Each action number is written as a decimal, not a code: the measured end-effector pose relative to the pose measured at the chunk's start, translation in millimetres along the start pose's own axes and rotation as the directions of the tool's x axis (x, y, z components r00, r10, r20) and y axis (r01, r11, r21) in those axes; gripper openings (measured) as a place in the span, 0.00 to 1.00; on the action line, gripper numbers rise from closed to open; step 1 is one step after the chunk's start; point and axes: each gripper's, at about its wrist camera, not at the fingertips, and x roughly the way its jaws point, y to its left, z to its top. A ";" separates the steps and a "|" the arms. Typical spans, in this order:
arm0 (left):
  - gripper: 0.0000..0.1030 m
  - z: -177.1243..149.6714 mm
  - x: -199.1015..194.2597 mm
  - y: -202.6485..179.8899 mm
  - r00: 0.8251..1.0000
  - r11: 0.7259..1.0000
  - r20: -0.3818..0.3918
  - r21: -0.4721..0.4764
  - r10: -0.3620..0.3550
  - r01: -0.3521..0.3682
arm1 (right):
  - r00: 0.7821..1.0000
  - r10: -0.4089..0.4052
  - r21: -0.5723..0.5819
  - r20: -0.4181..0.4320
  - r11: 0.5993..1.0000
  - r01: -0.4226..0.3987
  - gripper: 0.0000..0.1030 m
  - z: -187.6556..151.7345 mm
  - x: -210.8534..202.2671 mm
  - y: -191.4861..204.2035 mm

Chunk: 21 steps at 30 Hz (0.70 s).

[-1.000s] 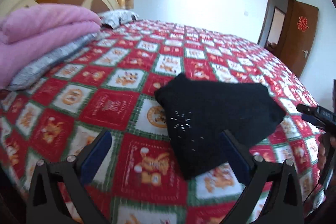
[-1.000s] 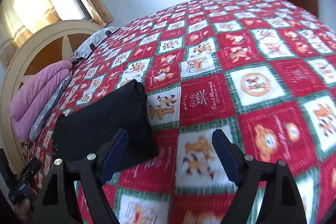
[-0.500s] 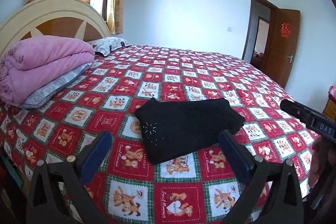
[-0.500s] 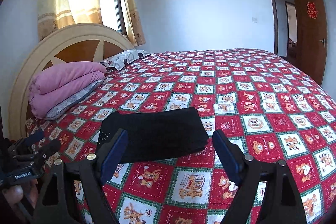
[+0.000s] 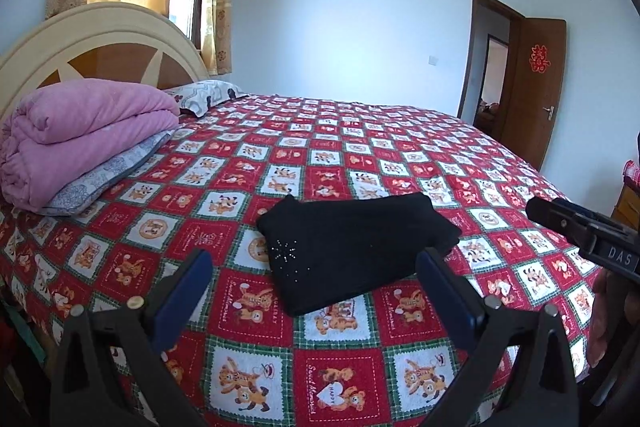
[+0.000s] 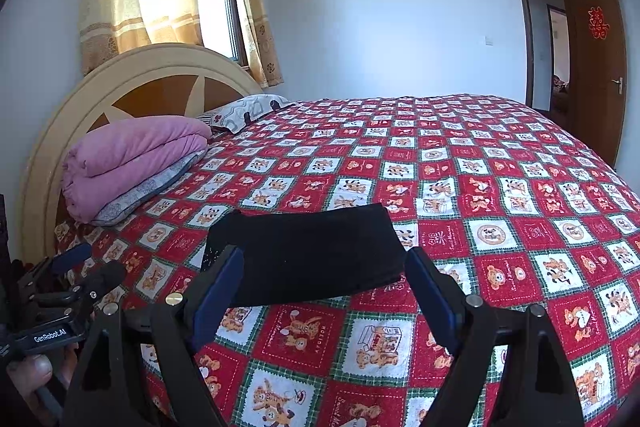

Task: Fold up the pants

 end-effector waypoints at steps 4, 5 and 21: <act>1.00 -1.8 -0.4 -2.6 1.000 1.000 -0.002 0.010 0.003 -0.003 | 1.000 0.000 0.000 -0.004 1.000 0.000 0.81 -2.1 0.4 -0.4; 1.00 -2.0 -0.5 -3.4 1.000 1.000 -0.003 0.013 0.002 -0.002 | 1.000 -0.001 0.000 -0.007 1.000 0.001 0.81 -2.7 0.6 -0.2; 1.00 -3.3 0.0 -5.2 1.000 1.000 0.006 0.024 0.010 -0.010 | 1.000 -0.005 -0.011 -0.014 1.000 0.005 0.81 -8.6 -1.0 3.2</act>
